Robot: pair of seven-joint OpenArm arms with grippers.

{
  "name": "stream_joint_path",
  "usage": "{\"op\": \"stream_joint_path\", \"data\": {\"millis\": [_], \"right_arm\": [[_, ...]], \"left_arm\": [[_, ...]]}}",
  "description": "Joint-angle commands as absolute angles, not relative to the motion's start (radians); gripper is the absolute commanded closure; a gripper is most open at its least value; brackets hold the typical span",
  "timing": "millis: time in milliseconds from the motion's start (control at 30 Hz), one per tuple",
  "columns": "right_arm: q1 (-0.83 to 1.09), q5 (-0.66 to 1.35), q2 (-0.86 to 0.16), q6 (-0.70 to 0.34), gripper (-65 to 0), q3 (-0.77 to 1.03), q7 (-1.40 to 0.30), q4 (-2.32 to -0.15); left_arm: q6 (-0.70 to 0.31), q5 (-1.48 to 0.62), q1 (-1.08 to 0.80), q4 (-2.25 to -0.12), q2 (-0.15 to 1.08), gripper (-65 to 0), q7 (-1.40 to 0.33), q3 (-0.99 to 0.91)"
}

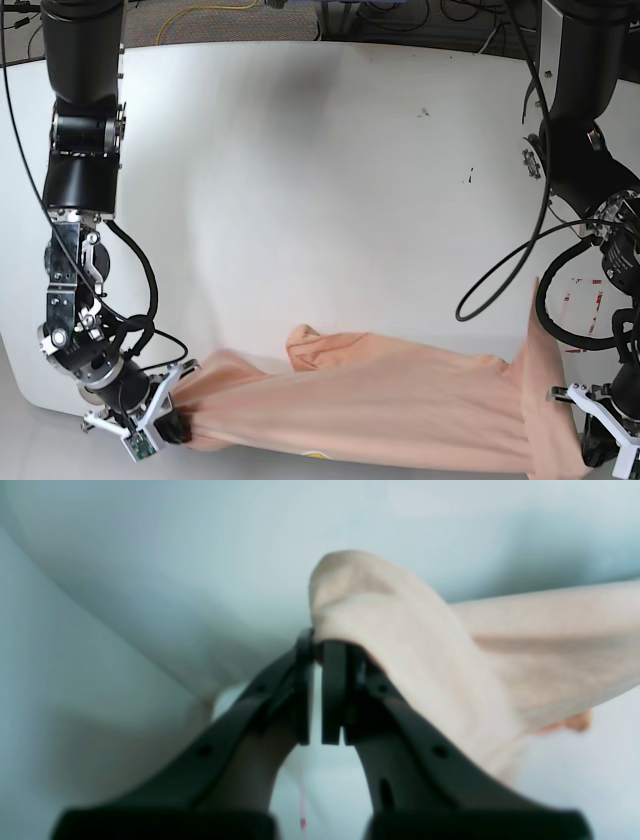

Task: Fold the T-shirt properly
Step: 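Pull the shirt between both grippers, stretching it lengthwise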

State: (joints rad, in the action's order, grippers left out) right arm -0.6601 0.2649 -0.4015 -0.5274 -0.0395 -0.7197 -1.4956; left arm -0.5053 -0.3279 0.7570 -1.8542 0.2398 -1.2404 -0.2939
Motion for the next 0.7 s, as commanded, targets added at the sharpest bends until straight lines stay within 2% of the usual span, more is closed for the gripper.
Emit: {"op": "stream_joint_path", "data": {"millis": [0,367,667], "right_arm": [[-0.650,0.255,-0.403,-0.515,0.0,-0.002,-0.694,-1.550],[-0.349,0.255,-0.394,-0.515,0.0,0.105,-0.694,-1.661],[-0.127,0.249,-0.331,-0.515,0.0,0.209,-0.687,-1.666]], "left_arm": [[-0.499,-0.325,0.757,-1.868,0.251,0.0,-1.201,-0.300],[-0.607,-0.325,0.515,-1.917,0.251,0.0,-1.199,-0.326],[-0.691,-0.321,0.292,-1.936,0.254,0.0,-1.199,-0.341]]}}
